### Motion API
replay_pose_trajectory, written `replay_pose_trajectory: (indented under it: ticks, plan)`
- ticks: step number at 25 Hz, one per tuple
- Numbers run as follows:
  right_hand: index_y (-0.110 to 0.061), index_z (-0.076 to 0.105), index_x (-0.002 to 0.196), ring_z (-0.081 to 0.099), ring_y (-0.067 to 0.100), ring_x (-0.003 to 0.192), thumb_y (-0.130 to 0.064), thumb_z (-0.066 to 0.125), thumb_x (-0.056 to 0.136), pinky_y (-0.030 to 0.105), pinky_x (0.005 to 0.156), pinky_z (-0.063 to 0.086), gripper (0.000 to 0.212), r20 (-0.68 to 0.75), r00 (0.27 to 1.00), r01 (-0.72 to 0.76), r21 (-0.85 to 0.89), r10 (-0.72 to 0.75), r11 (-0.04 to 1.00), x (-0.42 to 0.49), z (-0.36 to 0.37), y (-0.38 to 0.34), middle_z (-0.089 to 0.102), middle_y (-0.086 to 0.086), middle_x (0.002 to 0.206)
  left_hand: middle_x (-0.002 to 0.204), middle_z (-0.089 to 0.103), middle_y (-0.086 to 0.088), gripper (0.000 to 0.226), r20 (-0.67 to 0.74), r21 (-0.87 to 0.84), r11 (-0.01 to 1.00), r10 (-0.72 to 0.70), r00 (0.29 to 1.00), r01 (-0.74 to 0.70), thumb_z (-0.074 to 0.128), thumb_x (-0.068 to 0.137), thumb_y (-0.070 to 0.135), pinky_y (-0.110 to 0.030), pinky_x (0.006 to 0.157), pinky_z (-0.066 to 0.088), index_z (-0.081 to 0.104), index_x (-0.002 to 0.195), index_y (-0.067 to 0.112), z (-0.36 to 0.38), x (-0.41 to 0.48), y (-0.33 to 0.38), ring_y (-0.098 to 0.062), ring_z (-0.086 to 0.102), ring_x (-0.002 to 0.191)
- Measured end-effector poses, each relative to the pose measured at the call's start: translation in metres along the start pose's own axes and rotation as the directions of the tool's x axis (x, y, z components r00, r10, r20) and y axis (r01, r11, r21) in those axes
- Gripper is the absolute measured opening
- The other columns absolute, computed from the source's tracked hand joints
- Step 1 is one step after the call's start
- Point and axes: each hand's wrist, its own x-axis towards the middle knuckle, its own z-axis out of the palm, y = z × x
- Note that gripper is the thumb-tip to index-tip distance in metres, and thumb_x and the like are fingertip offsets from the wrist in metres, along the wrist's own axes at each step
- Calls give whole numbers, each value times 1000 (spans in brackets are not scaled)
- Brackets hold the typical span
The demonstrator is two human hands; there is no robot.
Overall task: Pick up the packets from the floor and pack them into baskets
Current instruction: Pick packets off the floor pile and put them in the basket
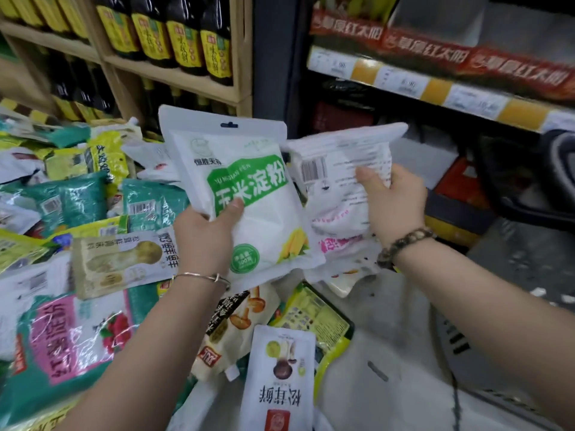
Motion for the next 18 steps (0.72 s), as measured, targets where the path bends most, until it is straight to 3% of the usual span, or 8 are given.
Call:
replay_pose_trajectory:
  ticks: [2,3,6,11,15,18]
  plan:
    - [7,58,73,52,12,63,-26,61,89,28,59,40,36,-124,992,-1,43,7,999,0,-12,-14,62,22,73,77,68,3,14,-2,-60,998,10,1000,-10,70,81,8,-35,72,55,67,73,19,5,-4,13,-20,67,72]
    - [9,60,79,58,20,69,-26,61,89,33,64,46,36,-169,985,-3,70,15,998,0,-19,-21,65,25,82,79,69,2,12,12,-92,995,26,1000,-24,69,81,8,-36,74,56,68,76,18,9,-8,21,-22,68,76]
    - [-17,64,74,67,24,86,-23,62,90,45,80,55,17,-181,983,-7,187,42,982,4,-47,-49,70,3,84,75,71,9,15,97,-194,979,76,992,-56,66,82,2,-30,70,58,68,84,17,18,-24,46,-14,68,72]
    - [-21,67,88,71,12,78,-18,58,92,32,66,59,11,-42,998,-29,353,47,935,11,-120,-82,73,-8,80,77,74,7,20,175,-278,956,150,973,-97,63,83,-2,-33,71,59,69,83,17,45,-62,81,-17,70,76]
    - [-18,66,88,72,13,79,-16,59,92,26,61,57,9,-84,996,70,409,-39,910,30,-189,-98,74,-6,82,88,74,0,18,253,-346,933,194,948,-98,61,84,-1,-37,72,59,69,86,14,84,-96,106,-23,71,82]
    - [-22,63,84,70,5,72,-17,57,92,18,58,54,12,-140,983,164,351,-121,922,48,-246,-96,72,-14,71,88,74,-3,17,329,-350,929,241,913,-119,61,84,1,-38,71,59,70,85,15,127,-125,119,-24,71,82]
